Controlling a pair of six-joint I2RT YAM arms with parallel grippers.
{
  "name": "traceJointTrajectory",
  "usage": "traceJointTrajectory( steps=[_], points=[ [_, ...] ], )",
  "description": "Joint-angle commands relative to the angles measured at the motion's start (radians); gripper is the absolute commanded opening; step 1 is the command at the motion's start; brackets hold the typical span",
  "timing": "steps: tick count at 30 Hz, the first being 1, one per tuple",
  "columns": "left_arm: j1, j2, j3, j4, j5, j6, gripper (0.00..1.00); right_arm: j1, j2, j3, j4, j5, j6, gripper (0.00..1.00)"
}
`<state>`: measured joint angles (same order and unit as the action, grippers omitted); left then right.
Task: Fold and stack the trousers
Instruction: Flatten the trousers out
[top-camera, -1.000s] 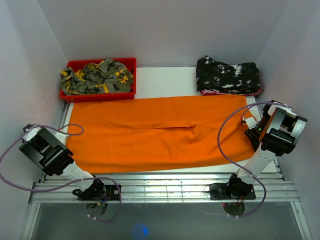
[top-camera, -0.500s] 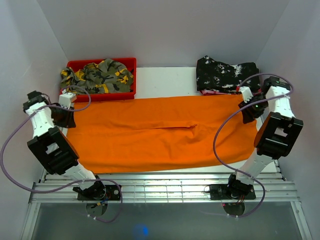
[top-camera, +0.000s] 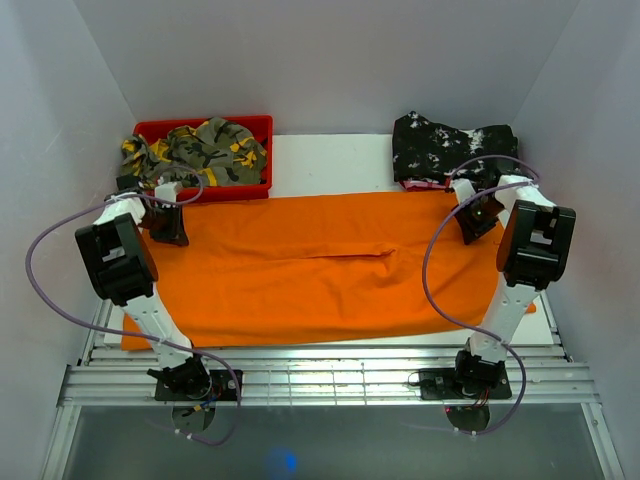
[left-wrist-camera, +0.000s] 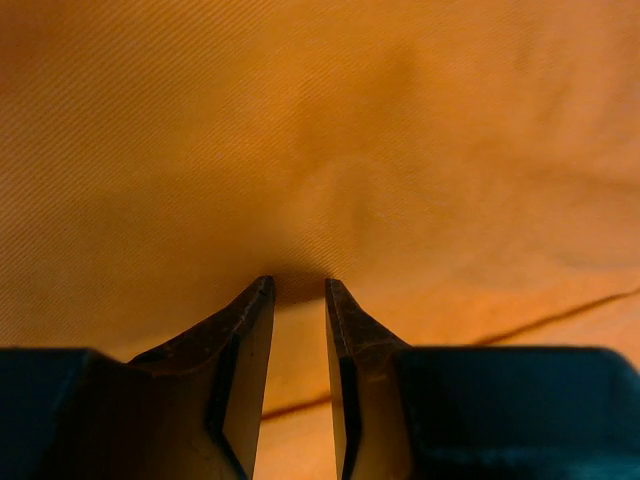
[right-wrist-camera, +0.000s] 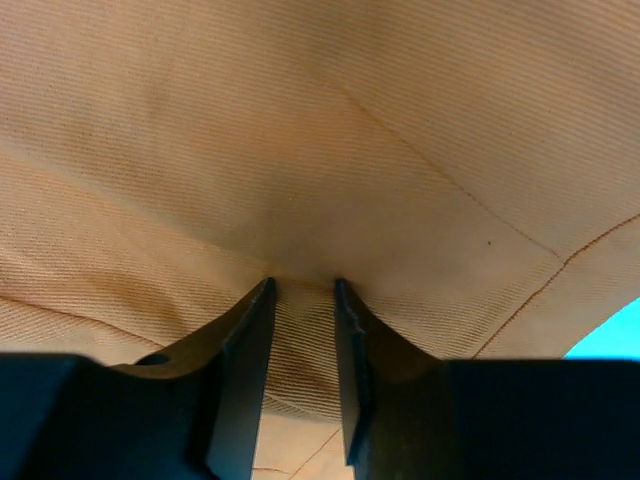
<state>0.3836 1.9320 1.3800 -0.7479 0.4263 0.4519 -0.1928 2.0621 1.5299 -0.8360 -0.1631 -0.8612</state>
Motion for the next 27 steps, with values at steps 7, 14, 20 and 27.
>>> traceJointTrajectory(
  steps=[7, 14, 20, 27],
  points=[
    [-0.015, 0.041, -0.013, -0.040, -0.047, 0.017, 0.18, -0.085, -0.181, -0.309, 0.045, 0.142, -0.113, 0.26],
    [-0.018, -0.021, 0.040, -0.267, 0.060, 0.241, 0.18, -0.094, -0.270, -0.254, -0.079, 0.059, -0.222, 0.31],
    [-0.018, -0.053, 0.327, -0.378, 0.178, 0.387, 0.44, -0.102, -0.179, 0.083, -0.225, -0.076, -0.305, 0.82],
    [-0.018, 0.059, 0.579, -0.390, 0.216, 0.395, 0.64, -0.103, 0.099, 0.519, -0.337, -0.049, -0.419, 0.84]
  ],
)
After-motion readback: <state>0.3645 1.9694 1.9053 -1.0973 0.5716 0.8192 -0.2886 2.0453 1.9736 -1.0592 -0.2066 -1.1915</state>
